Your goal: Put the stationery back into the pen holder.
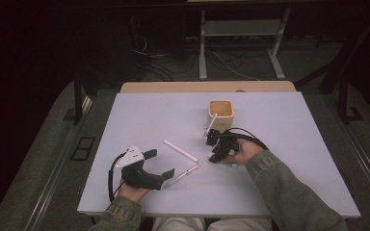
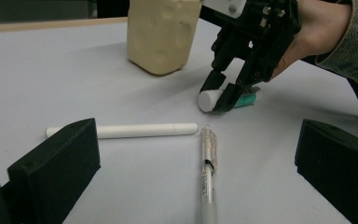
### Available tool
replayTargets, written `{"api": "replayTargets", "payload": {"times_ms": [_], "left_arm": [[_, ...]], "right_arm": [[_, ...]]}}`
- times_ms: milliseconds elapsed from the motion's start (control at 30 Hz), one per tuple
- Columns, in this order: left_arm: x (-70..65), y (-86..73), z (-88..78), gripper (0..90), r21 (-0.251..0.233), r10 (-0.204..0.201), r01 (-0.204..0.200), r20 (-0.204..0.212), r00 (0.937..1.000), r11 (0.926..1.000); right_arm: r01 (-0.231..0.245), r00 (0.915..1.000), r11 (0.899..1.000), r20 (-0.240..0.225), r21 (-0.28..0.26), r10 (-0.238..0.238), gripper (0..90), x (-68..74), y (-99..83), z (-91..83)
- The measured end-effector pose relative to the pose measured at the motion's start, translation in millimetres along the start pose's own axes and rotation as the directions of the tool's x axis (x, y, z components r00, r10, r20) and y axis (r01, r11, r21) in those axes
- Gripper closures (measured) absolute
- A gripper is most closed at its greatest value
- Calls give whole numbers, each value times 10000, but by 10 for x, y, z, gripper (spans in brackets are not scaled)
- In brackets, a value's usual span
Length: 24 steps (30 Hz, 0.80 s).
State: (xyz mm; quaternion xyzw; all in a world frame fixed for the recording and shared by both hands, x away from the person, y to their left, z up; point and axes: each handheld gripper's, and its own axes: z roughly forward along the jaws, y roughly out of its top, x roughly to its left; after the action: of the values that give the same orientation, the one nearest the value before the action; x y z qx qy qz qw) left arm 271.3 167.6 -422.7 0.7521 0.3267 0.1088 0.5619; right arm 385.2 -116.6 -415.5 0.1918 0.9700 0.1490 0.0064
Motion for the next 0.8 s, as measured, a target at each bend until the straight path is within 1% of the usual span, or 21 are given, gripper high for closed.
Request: {"api": "replayTargets", "payload": {"times_ms": [33, 67, 100, 133, 167, 200, 233, 267, 300, 333, 367, 433, 467, 500, 567, 600, 700, 733, 767, 800], "left_arm": [[1, 0, -1, 0, -8, -1, 1, 7, 10000, 10000], [1, 0, 0, 0, -26, -17, 17, 11, 10000, 10000], [1, 1, -1, 0, -21, -11, 11, 16, 10000, 10000], [1, 1, -2, 0, -20, -7, 7, 16, 10000, 10000], [1, 1, -2, 0, -22, -7, 7, 14, 10000, 10000], [1, 1, -1, 0, -22, -9, 9, 16, 10000, 10000], [0, 1, -2, 0, -21, -12, 12, 12, 10000, 10000], [0, 1, -3, 0, -23, -13, 13, 5, 10000, 10000], [0, 1, -3, 0, -32, -29, 29, -2, 10000, 10000], [1, 1, -3, 0, -35, -50, 50, -16, 10000, 10000], [1, 1, -4, 0, -47, -73, 73, -19, 10000, 10000], [2, 2, -7, 0, -56, -88, 88, -9, 10000, 9999], [2, 2, -8, 0, -68, -93, 93, -4, 10000, 9999], [2, 2, -9, 0, -68, -91, 91, -1, 10000, 9999], [2, 3, -9, 0, -70, -88, 88, 6, 10000, 9999], [2, 3, -9, 0, -71, -79, 79, 17, 10000, 9999], [1, 3, -9, 0, -68, -72, 73, 18, 10000, 10000], [1, 3, -9, 0, -74, -73, 73, 25, 10000, 9999], [1, 3, -9, 0, -74, -75, 75, 23, 10000, 9999], [1, 3, -9, 0, -72, -76, 77, 21, 10000, 9999]], "right_arm": [[-94, 9999, 9999, -99, -43, 93, 651, -10, -4, -16], [-216, 9997, 9996, -156, -197, 213, 651, -16, -12, -57], [-258, 9994, 9994, -230, -237, 252, 651, -23, -16, -81], [-233, 9996, 9991, -181, -344, 227, 651, -22, -17, -109], [-233, 9996, 9991, -181, -344, 227, 651, -22, -17, -109], [-272, 9993, 9983, -274, -516, 258, 651, -24, -15, -168], [-306, 9992, 9976, -267, -619, 290, 651, -22, -11, -201], [-306, 9992, 9976, -267, -619, 290, 651, -22, -11, -201], [-414, 9983, 9967, -433, -693, 384, 650, -18, -6, -230], [-325, 9989, 9960, -364, -830, 295, 650, -20, 5, -290], [-381, 9983, 9951, -479, -915, 338, 650, -20, 12, -319], [-406, 9978, 9945, -568, -965, 353, 650, -16, 18, -350], [-372, 9984, 9933, -469, -1097, 323, 650, -8, 26, -384], [-402, 9976, 9901, -610, -1344, 322, 649, -12, 40, -449], [-359, 9980, 9888, -563, -1446, 280, 649, -13, 48, -479], [-355, 9973, 9886, -691, -1460, 256, 649, -12, 64, -531], [-329, 9968, 9878, -771, -1525, 213, 649, -8, 79, -573], [-180, 9977, 9866, -679, -1622, 70, 649, -9, 88, -592], [-206, 9982, 9854, -590, -1692, 107, 648, -3, 96, -618], [-239, 9979, 9834, -633, -1800, 127, 649, -9, 102, -643]]}}
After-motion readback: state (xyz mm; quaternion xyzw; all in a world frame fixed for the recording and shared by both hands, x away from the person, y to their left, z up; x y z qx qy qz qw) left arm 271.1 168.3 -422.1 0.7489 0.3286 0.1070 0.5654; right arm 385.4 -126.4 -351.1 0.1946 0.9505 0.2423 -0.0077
